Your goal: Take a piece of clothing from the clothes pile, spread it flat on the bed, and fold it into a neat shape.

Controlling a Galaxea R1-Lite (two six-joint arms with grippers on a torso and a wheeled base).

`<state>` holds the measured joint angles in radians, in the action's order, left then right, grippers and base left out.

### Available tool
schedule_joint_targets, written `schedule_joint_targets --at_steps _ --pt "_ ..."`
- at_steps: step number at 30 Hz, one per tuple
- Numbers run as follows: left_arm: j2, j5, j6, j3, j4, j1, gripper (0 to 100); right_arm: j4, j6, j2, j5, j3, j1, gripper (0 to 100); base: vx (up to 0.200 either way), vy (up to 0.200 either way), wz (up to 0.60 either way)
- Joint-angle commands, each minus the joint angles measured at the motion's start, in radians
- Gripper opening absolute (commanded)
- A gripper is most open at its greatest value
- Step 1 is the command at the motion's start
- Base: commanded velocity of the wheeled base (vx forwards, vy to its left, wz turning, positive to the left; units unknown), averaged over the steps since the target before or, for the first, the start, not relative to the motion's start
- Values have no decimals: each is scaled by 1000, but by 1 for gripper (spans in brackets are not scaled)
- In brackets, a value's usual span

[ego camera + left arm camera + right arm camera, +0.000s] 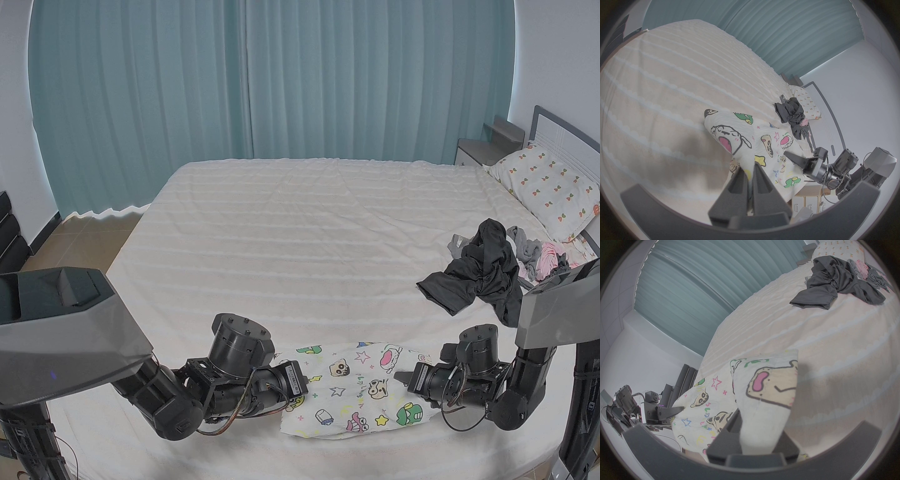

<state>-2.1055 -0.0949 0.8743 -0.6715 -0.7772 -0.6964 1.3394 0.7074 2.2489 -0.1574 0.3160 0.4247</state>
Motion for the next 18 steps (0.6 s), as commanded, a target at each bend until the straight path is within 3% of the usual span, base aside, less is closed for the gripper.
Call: schedule_joint_targets --at_steps 1,8,18 --pt "-2 0 0 0 0 0 0 0 0 4 -1 2 0 0 -200 0 0" --pt "-5 3 -1 -3 0 3 0 1 1 3 -1 3 0 0 -200 0 0" --pt "-30 24 45 -59 -2 20 0 3 1 6 -1 12 -4 0 0 -20 0"
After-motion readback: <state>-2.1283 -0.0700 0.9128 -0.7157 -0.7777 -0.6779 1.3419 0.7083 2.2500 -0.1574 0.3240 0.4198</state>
